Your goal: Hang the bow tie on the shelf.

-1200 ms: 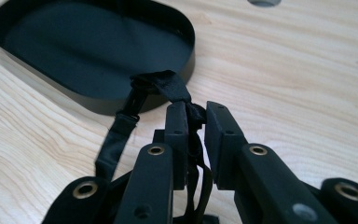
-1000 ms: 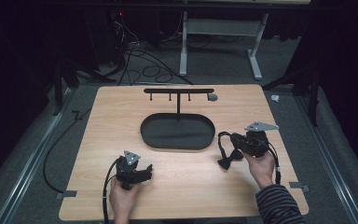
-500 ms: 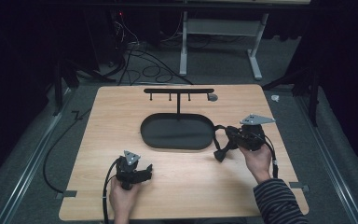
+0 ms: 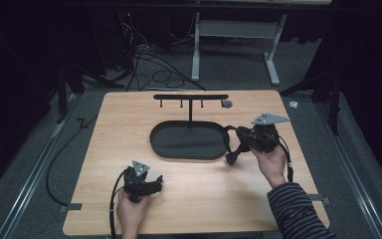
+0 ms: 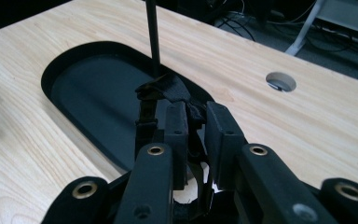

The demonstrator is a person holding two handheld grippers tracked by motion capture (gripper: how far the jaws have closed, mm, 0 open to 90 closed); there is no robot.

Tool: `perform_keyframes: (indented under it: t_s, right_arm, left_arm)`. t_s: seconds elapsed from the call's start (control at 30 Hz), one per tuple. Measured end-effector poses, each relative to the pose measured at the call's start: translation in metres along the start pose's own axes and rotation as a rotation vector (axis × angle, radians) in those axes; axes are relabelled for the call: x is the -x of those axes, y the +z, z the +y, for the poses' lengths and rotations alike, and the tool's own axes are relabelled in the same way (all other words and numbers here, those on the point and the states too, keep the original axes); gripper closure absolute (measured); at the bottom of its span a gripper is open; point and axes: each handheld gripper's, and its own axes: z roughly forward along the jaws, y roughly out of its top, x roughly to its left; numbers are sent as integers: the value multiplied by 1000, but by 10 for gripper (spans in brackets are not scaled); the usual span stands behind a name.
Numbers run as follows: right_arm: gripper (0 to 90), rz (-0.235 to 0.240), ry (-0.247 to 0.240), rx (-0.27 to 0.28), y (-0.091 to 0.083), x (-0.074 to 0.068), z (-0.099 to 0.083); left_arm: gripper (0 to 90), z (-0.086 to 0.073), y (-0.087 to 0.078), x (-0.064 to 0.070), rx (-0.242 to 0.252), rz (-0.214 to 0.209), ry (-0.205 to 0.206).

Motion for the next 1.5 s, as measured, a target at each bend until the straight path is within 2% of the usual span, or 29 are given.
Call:
perform_keyframes:
  t_s: [0.27, 0.5, 1.2, 1.5]
  right_arm:
    - [814, -2, -33, 9, 4, -3, 18]
    - [814, -4, -10, 35, 4, 2, 35]
    - [813, -19, -1, 51, 11, 11, 61]
    - [811, -37, -5, 28, 26, 12, 69]
  left_arm:
    - [178, 0, 0, 0, 0, 0, 0]
    - [178, 0, 0, 0, 0, 0, 0]
    - [178, 0, 0, 0, -1, 0, 2]
    - [178, 0, 0, 0, 0, -1, 1]
